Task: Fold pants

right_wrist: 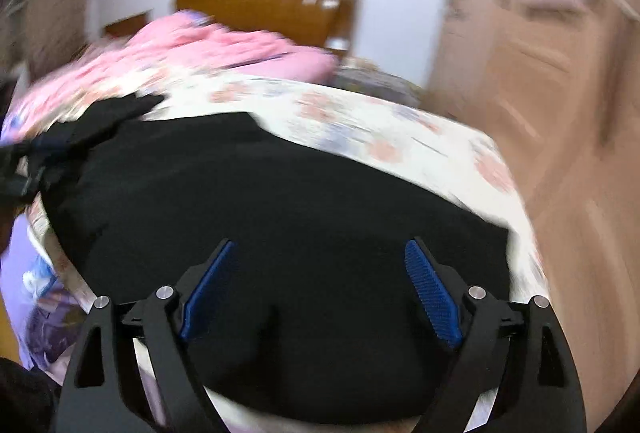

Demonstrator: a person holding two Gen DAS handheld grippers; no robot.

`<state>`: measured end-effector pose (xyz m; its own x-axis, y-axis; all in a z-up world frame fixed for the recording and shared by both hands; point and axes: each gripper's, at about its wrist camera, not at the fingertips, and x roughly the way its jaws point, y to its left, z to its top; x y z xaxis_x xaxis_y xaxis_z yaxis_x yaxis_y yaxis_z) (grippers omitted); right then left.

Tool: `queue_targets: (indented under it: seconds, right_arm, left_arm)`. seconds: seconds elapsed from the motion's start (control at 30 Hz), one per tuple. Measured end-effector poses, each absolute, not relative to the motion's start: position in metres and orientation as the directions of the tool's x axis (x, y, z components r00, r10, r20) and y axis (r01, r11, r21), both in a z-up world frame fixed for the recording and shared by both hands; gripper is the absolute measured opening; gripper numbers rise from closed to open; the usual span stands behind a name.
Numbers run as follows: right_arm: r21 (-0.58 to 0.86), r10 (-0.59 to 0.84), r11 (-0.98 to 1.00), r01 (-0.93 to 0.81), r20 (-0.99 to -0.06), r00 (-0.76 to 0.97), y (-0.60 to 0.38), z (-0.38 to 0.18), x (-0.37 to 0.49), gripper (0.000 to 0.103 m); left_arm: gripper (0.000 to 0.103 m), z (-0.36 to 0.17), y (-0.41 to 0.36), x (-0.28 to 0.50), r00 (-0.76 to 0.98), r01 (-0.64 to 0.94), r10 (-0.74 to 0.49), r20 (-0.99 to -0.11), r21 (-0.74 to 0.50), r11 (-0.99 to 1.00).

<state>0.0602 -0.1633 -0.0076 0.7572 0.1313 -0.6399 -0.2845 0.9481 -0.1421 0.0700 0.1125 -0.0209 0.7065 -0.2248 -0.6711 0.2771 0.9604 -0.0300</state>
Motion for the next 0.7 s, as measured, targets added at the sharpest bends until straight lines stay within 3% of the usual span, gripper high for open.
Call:
queue_targets:
  seconds: [0.1,0.23,0.3,0.4,0.47,0.5,0.57,0.6,0.63,0.7]
  right_arm:
    - [-0.131,0.246,0.887,-0.443,-0.677,0.693,-0.106,-0.017,0.101,0.084]
    - [-0.061,0.337,0.83,-0.555,-0.739,0.584,-0.046,-0.036,0.149,0.084]
    - [-0.042,0.349,0.816,-0.577,-0.759,0.549,-0.02,-0.046,0.168,0.085]
    - [-0.053,0.318,0.82,-0.57,-0.786,0.53,0.0,-0.061,0.176,0.086]
    - [-0.026,0.308,0.828,-0.56,-0.813,0.494,-0.002,-0.067,0.186,0.086]
    - [0.002,0.331,0.832,-0.554,-0.804,0.493,-0.007,-0.065,0.187,0.086]
    - [0.063,0.345,0.861,-0.505,-0.802,0.488,-0.021,-0.066,0.196,0.087]
    - [0.095,0.364,0.863,-0.496,-0.797,0.482,-0.026,-0.066,0.198,0.087]
    - [0.107,0.375,0.862,-0.496,-0.793,0.481,-0.025,-0.065,0.199,0.087]
    - [0.087,0.36,0.863,-0.497,-0.797,0.486,-0.024,-0.066,0.198,0.087]
  left_arm:
    - [0.1,-0.013,0.168,0.114,0.674,0.147,-0.115,-0.729,-0.02,0.989]
    - [0.099,-0.023,0.214,0.163,0.59,0.06,-0.086,-0.803,-0.062,0.996]
    - [0.099,-0.027,0.221,0.181,0.572,0.063,-0.098,-0.815,-0.075,0.995]
    - [0.098,-0.04,0.217,0.209,0.542,0.062,-0.018,-0.84,0.018,0.998]
    - [0.092,-0.052,0.222,0.214,0.522,0.078,-0.008,-0.853,0.039,0.996]
    - [0.084,-0.055,0.219,0.216,0.523,0.084,0.01,-0.852,0.063,0.994]
    - [0.049,-0.055,0.218,0.211,0.545,0.078,0.054,-0.836,0.115,0.99]
    - [0.017,-0.052,0.222,0.207,0.569,0.059,0.074,-0.819,0.13,0.99]
    - [0.006,-0.039,0.234,0.194,0.622,0.055,0.003,-0.783,0.048,0.997]
    - [0.006,-0.019,0.26,0.168,0.701,-0.035,-0.008,-0.713,-0.045,0.998]
